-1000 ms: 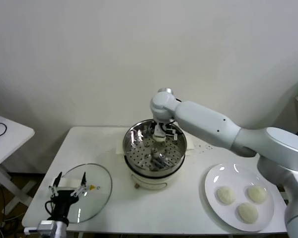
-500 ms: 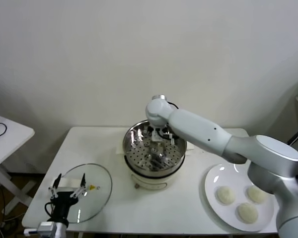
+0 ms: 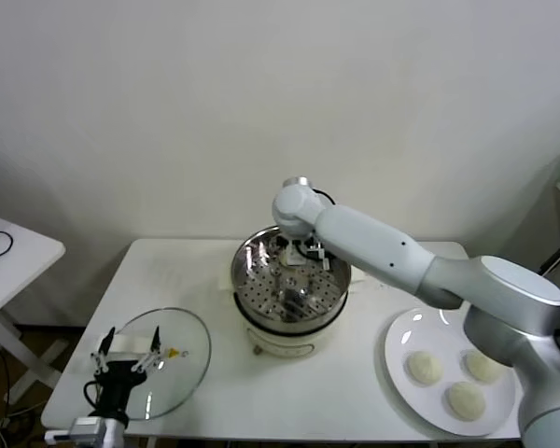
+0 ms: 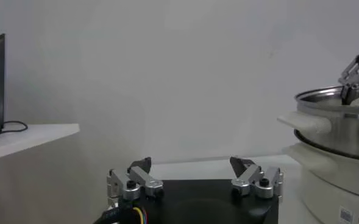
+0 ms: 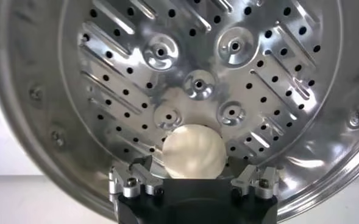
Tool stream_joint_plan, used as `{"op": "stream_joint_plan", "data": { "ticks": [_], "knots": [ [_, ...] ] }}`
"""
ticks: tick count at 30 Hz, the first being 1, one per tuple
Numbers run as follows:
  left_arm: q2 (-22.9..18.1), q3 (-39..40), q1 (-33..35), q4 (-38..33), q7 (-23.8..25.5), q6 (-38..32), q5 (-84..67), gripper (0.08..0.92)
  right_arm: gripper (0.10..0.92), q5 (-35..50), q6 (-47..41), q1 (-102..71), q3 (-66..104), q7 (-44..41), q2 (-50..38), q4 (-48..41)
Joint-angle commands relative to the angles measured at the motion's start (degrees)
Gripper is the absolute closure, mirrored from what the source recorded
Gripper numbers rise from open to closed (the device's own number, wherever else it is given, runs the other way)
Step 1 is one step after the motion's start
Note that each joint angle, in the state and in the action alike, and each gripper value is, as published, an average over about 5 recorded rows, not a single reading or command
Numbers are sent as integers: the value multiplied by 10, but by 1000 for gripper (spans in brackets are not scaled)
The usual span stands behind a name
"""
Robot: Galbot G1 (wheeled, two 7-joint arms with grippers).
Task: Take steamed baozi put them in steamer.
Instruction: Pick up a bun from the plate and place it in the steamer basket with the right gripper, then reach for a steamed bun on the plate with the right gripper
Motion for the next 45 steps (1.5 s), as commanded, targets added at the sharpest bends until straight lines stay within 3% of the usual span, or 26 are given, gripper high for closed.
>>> {"op": "stream_joint_plan", "data": {
  "ticks": [1, 10, 13, 16, 20, 29, 45],
  "knots": [
    [0, 0, 0, -1, 0, 0, 0, 177, 203, 168, -15, 76, -40, -38, -79, 48],
    [-2, 5, -1, -7, 0, 4, 2, 177, 203, 568, -239, 247, -181, -35, -246, 96],
    [-1, 7, -2, -7, 0, 5, 2, 177, 203, 677, -307, 269, -213, 2, -298, 101],
    [1, 9, -4, -7, 1, 7, 2, 177, 203, 734, -359, 266, -233, 38, -354, 108],
    [4, 11, -3, -8, 1, 6, 2, 177, 203, 729, -388, 209, -215, 61, -425, 117],
    [5, 16, 1, -11, 2, -1, -4, 177, 203, 631, -409, -40, -60, 69, -548, 180],
    [2, 20, 17, -21, -1, -1, -19, 177, 203, 620, -435, -95, -119, 89, -535, 184]
  ]
}}
